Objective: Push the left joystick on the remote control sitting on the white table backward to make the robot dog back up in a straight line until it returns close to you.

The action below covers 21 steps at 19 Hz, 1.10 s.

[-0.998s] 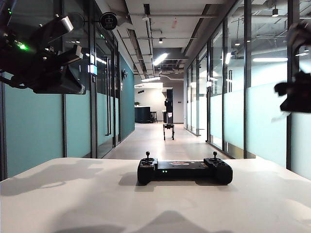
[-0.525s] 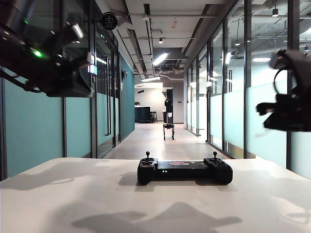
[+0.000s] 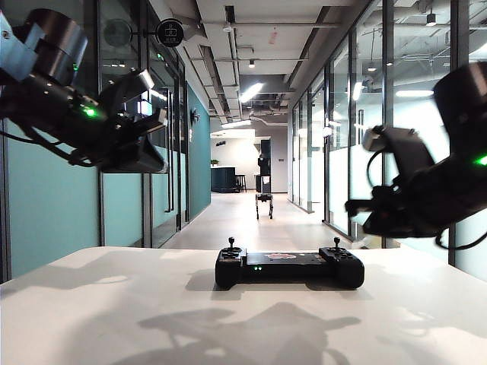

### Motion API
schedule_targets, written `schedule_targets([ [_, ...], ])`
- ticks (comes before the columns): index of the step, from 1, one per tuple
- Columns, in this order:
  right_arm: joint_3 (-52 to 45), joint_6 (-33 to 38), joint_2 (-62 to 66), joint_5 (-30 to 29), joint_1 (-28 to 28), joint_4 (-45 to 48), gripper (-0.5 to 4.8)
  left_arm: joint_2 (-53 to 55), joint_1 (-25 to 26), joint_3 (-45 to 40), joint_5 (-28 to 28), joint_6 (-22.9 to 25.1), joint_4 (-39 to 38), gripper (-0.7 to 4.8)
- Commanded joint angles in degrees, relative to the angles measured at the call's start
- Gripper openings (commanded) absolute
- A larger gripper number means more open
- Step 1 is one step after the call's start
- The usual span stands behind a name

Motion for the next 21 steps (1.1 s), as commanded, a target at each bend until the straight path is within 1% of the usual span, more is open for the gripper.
schedule_targets([
  [1,2.5,1.4,3.1,0.6,0.2,1.0,1.73,1.4,-0.1,1.9,0.4,0.1,0.7,-0.05],
  [2,3.2,2.6,4.2,1.1,0.2,1.0,2.47,1.8,-0.1,2.3,0.4,0.1,1.2,-0.05],
  [3,3.8,3.3,5.3,2.0,0.2,1.0,2.57,2.2,-0.1,2.3,0.4,0.1,1.5,-0.05],
  [6,5.0,3.3,6.7,3.0,0.2,1.0,2.63,2.7,-0.1,2.3,0.6,0.1,1.6,-0.05],
  [7,5.6,3.3,7.1,3.0,0.2,1.0,3.0,2.7,-0.1,2.3,0.6,0.1,1.7,-0.05],
  [8,6.4,3.3,7.8,3.0,0.2,0.8,3.25,2.7,-0.1,2.3,0.6,0.1,1.7,-0.05],
  [13,10.6,3.3,11.6,3.0,0.2,-0.1,3.24,2.7,-0.1,2.3,1.5,0.1,2.1,-0.05],
  [17,13.2,3.3,13.5,2.9,0.2,-2.7,3.24,2.7,-0.1,2.3,1.5,0.1,2.0,-0.05],
  [21,16.4,3.3,15.2,2.9,0.1,-7.4,3.24,2.7,-0.1,2.3,1.9,0.1,2.0,-0.05],
])
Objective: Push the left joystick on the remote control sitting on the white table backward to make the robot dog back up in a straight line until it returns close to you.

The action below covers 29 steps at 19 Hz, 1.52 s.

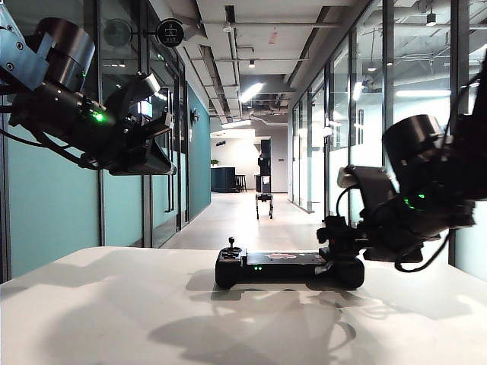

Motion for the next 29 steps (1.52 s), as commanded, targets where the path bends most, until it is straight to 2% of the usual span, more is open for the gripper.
schedule_targets([
  [1,1.4,0.1,0.6,-0.1,0.0,-1.2,3.24,-0.1,0.0,0.2,0.6,0.1,0.7,-0.05],
  [10,5.0,0.1,3.7,-0.3,-0.1,-2.7,3.22,-0.1,0.0,0.2,0.6,0.1,0.7,-0.05],
  [11,5.4,0.1,4.0,-1.1,-0.1,-2.7,3.04,-0.1,0.0,0.2,0.6,0.1,0.7,-0.05],
  [16,6.5,0.1,5.2,-1.5,-0.2,-2.9,3.01,-0.1,0.0,0.2,0.6,0.1,0.7,-0.05],
  [18,6.5,0.1,5.3,-1.3,-0.2,-2.9,2.78,-0.1,0.0,0.2,0.6,0.1,0.7,-0.05],
  [23,7.3,0.1,6.3,-1.4,-0.3,-2.8,2.76,-0.1,0.0,0.2,0.6,0.1,0.7,-0.05],
  [26,7.3,0.1,6.3,-1.4,-0.2,-2.8,2.0,-0.1,0.0,0.2,0.6,0.1,0.7,-0.05],
  [29,7.3,0.5,6.2,-0.8,0.2,-2.7,1.99,-0.1,0.0,0.2,0.6,0.1,0.7,-0.05],
])
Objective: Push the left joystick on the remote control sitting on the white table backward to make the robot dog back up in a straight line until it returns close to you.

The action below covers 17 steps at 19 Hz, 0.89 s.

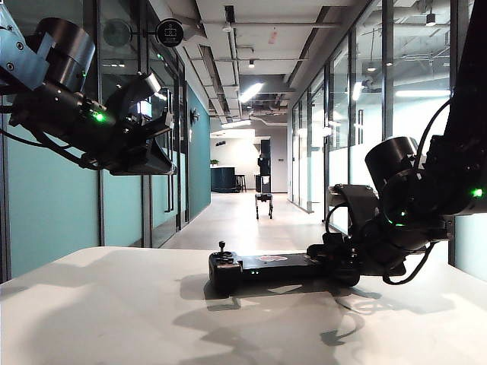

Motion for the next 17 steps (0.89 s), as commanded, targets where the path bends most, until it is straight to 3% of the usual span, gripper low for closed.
schedule_targets([
  [1,0.2,1.5,-0.2,1.4,0.6,0.9,1.99,-0.1,0.0,0.2,0.5,0.1,0.8,-0.05],
  [5,0.2,2.2,-0.3,8.7,3.7,1.0,1.99,2.2,0.0,1.3,3.7,0.2,0.8,-0.05],
  [10,0.2,5.7,-0.3,11.5,5.9,0.9,1.99,8.8,0.0,5.3,7.8,0.3,-0.5,-0.05],
  [17,0.2,8.1,-0.4,17.6,6.5,1.0,1.99,14.5,-0.9,10.3,9.2,4.3,-4.1,-0.05],
])
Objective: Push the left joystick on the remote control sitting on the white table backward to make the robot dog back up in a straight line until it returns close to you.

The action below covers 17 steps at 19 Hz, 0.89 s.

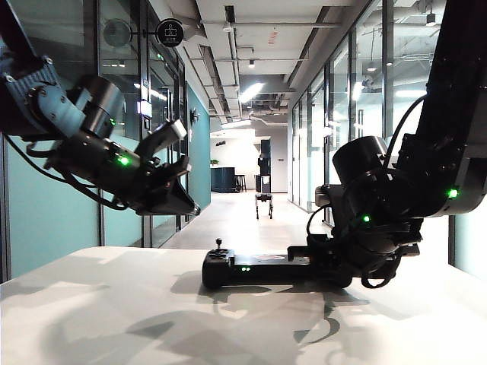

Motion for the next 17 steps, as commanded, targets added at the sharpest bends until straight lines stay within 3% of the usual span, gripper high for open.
schedule_targets([
  [1,0.3,1.1,-0.4,2.0,0.1,1.4,2.0,1.8,-0.5,2.6,1.2,2.4,-1.2,-0.05],
  [9,0.3,1.1,-0.4,1.9,0.1,1.4,1.99,11.7,-0.5,14.3,2.1,2.7,-2.0,-0.05],
  [15,0.3,1.1,-0.4,1.8,0.1,1.4,1.99,19.5,-0.4,25.0,2.3,10.0,-9.7,-0.06],
  [17,0.3,1.1,-0.4,1.8,0.1,1.4,2.0,21.6,-0.3,26.7,2.3,10.1,-10.0,-0.06],
])
